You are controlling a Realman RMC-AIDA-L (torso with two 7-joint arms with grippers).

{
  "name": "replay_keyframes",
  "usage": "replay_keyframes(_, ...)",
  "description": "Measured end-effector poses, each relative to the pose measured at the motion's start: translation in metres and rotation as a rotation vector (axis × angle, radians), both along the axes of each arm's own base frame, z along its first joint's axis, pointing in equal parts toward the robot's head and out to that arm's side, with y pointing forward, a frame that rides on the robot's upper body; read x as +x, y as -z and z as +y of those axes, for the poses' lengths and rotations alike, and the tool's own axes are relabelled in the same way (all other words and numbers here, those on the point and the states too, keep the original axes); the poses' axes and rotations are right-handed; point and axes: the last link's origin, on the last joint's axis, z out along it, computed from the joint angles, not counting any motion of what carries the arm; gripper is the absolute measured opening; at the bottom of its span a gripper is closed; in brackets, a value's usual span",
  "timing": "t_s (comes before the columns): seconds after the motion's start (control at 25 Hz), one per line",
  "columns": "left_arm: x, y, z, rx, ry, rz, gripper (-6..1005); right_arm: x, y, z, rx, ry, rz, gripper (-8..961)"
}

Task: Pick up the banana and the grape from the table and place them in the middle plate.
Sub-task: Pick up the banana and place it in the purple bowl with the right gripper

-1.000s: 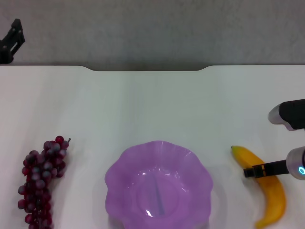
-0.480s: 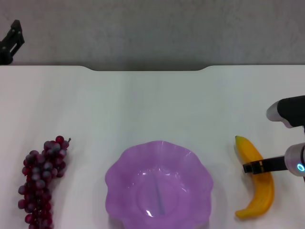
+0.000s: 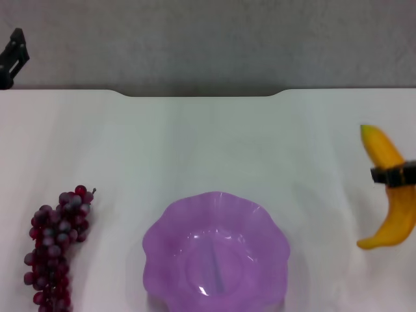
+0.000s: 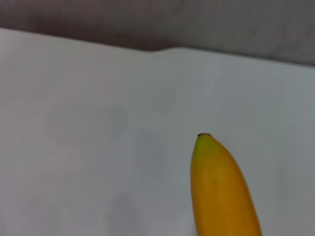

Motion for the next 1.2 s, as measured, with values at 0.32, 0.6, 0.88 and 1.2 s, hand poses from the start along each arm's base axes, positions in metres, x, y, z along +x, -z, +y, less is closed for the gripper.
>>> replay_keyframes(0.32,0.001,0.0,0.001,0.001,0.003,-0.001,725,-0.054,0.013,-0.003,-0.075,-0.175,-0.034,515)
replay_keyframes(0.6,0.004,0.0,0.002,0.001,0.011,-0.002,724,-0.098,0.067,-0.01,-0.257,-0.325,-0.044,520)
replay_keyframes(0.88,0.004,-0.001,0.002,0.004,0.014,-0.002,723,-0.109,0.098,-0.015,-0.379,-0.36,-0.053,525)
replay_keyframes(1.2,0.005,0.0,0.003,0.009,0.015,-0.012,721,-0.099,0.131,-0.008,-0.468,-0.331,-0.052,531)
